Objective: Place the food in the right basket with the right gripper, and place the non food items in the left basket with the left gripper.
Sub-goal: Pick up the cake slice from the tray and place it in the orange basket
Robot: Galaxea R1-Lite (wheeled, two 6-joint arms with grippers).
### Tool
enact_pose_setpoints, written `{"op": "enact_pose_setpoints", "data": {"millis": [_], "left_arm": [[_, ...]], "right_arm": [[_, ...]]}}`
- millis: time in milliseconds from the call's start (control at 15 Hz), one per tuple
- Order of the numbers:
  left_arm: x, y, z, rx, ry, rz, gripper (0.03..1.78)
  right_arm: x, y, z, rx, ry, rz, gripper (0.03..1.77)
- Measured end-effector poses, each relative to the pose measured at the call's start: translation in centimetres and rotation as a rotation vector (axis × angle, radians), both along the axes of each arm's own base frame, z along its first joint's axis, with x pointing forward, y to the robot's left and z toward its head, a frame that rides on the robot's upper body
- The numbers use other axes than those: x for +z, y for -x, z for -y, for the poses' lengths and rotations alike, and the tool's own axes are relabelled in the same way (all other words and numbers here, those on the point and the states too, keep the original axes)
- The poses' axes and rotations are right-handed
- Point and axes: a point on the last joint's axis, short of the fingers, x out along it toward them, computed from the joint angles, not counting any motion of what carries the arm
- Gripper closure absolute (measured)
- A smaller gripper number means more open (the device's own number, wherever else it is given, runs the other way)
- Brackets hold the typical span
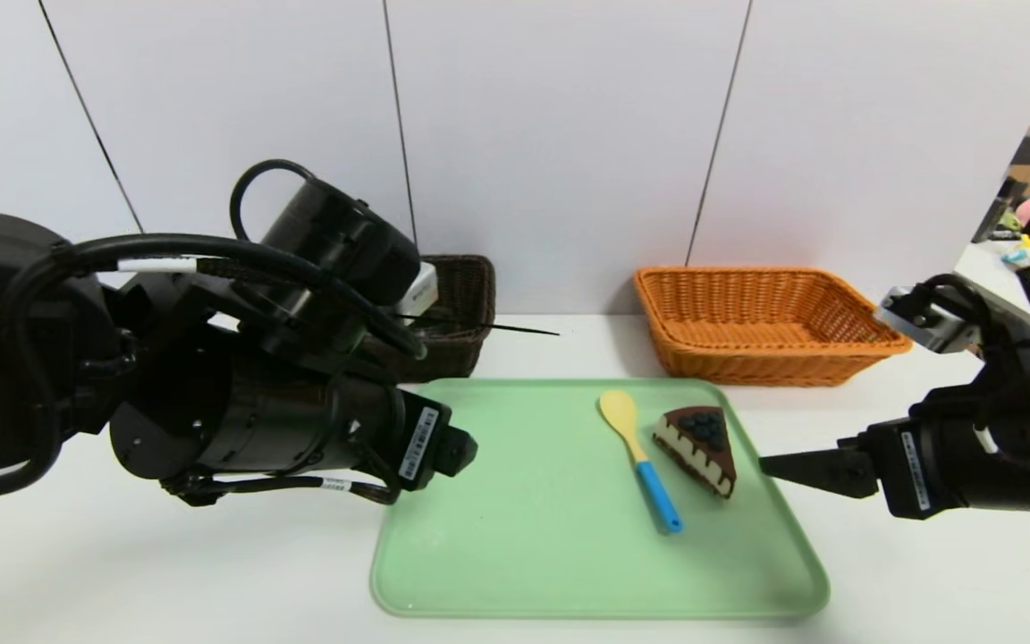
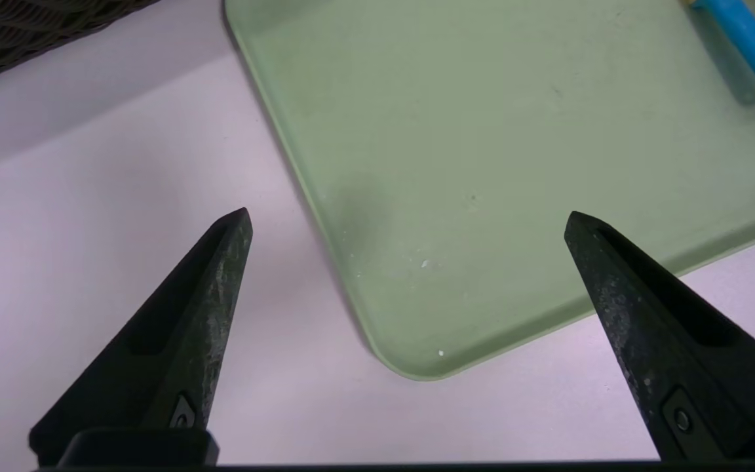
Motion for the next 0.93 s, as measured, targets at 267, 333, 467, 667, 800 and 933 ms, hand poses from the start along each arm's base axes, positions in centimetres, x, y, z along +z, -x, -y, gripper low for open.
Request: {"op": "enact_pose_setpoints", "data": {"millis": [267,333,467,667,800,933], "left_arm": [[0.0,0.3,-0.7,-0.061,0.089,0.01,0.12],[0.0,0.2,-0.7,-0.075,0.096,0.022,0.12],[0.0,0.2,-0.7,-0.09,0.093,0.043,0.12],[-0.4,0.3,-0.8,-0.09,0.087,0.037,0.12],[-0.5,0.3,-0.8,-0.089,0.086,0.034,0.12],[-0.4,0.3,-0.8,-0.09,0.095,0.043,0.12]], "right_arm": [[-0.6,-2.9,-1.5,0.013,0.036,-0.056,0.1],[-0.9,-3.5,-1.9,0.012,0.053,-0.069,0.1],[-1.7,-4.6,-2.7,0.024,0.082,-0.086,0.1],[-2.8,-6.2,-3.4,0.042,0.11,-0.106,0.1],[-3.6,-7.2,-3.8,0.053,0.129,-0.123,0.1],[-4.3,-8.1,-3.9,0.055,0.142,-0.143,0.1]]}}
